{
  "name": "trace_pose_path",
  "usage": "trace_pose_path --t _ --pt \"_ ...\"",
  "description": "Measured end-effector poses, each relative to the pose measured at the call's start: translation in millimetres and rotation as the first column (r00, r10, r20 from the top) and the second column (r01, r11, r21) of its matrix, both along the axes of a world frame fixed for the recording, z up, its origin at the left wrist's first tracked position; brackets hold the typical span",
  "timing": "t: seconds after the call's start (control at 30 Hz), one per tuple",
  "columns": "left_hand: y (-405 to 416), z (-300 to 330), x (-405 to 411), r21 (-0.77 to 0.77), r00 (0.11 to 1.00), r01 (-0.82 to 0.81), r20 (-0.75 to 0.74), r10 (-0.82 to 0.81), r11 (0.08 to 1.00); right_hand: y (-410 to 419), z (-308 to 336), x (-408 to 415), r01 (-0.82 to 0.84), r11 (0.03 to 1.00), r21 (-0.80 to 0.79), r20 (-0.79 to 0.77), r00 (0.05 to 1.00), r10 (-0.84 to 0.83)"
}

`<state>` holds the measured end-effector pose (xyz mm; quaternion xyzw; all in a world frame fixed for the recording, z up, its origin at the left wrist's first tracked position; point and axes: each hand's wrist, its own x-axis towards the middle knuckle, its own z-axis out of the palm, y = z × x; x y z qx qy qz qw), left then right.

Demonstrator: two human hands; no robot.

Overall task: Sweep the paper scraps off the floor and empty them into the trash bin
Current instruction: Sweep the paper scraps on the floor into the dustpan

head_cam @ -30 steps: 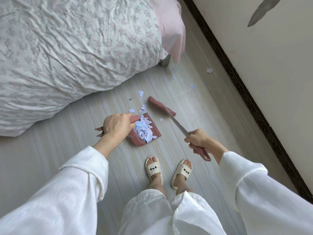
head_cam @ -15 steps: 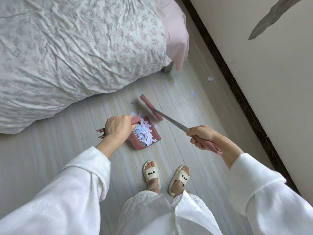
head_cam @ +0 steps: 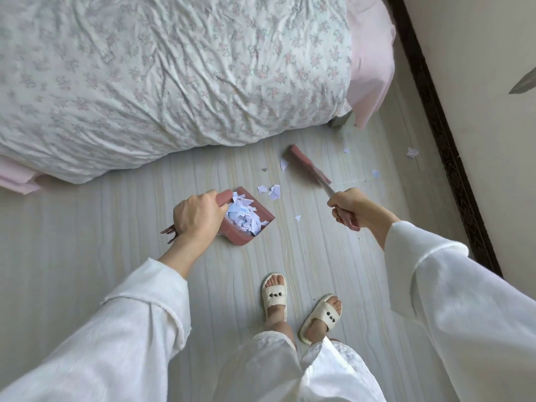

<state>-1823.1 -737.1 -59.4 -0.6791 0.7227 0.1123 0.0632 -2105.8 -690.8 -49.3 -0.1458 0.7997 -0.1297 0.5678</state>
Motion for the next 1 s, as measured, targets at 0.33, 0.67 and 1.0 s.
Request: trace_pose_path --t 0.33,0.67,1.0 --pt "-40 -8 -1 -0.03 0.999 -0.034 -0.014 0.033 0.999 4 16 6 -0.336 0.934 0.124 0.133 0.938 0.32" --pt "-31 -8 4 -0.018 1.0 -0.013 -0.023 0.013 1.0 38 33 -3 -0.291 0.956 0.045 0.15 0.948 0.282" --pt "-19 0 -11 0.12 0.916 0.402 -0.062 -0.397 0.908 84 22 -11 0.031 0.996 0.088 0.025 0.999 -0.033"
